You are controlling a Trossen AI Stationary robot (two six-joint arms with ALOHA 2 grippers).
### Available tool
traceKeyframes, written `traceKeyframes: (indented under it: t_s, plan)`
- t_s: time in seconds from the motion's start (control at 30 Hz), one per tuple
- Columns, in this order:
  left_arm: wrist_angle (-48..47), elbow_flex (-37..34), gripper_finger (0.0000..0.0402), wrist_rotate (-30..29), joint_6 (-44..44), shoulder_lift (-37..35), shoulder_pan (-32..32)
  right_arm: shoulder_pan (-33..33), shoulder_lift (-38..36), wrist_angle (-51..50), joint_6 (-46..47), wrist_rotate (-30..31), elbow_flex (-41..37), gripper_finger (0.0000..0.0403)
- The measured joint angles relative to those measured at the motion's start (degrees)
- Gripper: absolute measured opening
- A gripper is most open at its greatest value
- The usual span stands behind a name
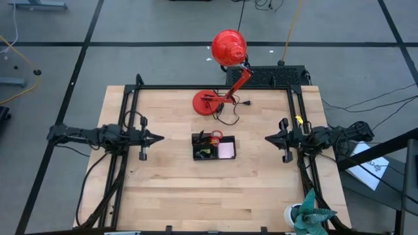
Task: Pick and place office supplies into organizer
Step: Return to Home Position
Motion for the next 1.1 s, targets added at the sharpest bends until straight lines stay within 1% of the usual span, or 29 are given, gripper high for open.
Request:
traceKeyframes:
  t_s: [0.07, 0.3, 0.37, 0.47, 0.53, 0.6, 0.73, 0.93, 1.1]
  plan:
    - [-0.05, -0.29, 0.0002, -0.24, 0.03, -0.06, -0.49, -0.04, 0.09, -1.09, 0.44, -0.08, 0.01, 0.0000]
    - [-2.21, -0.35, 0.0001, 0.08, -0.95, -0.02, -2.64, -0.29, 0.07, 0.05, -2.16, -0.07, -0.06, 0.0000]
    - [-0.95, -1.03, 0.0001, 1.36, -0.99, -0.04, -2.97, -1.10, 0.07, -0.50, -2.07, -0.06, -0.09, 0.0000]
    - [2.57, -3.20, 0.0001, 3.40, -2.10, -0.08, -2.99, -2.86, 0.07, -2.77, -0.19, -0.38, -0.12, 0.0000]
    - [2.29, -3.13, 0.0001, 3.46, -3.39, 0.02, -2.97, -3.62, 0.08, -4.72, 1.77, -0.54, -0.17, 0.0000]
    - [1.99, -3.13, 0.0001, 3.47, -3.96, 0.02, -2.97, -4.08, 0.07, -5.62, 3.00, -2.06, -0.17, 0.0000]
    - [2.10, -3.13, 0.0001, 5.69, -3.14, 0.02, -2.97, -4.14, 0.07, -5.96, 4.08, -3.34, -0.21, 0.0000]
    - [1.26, -3.13, 0.0001, 5.84, -3.26, 0.02, -2.97, -4.14, 0.09, -5.93, 5.06, -3.30, -0.25, 0.0000]
    - [0.14, -3.05, 0.0016, 5.65, -4.40, 0.60, -2.97, -4.14, 0.09, -5.94, 7.08, -3.28, -0.28, 0.0000]
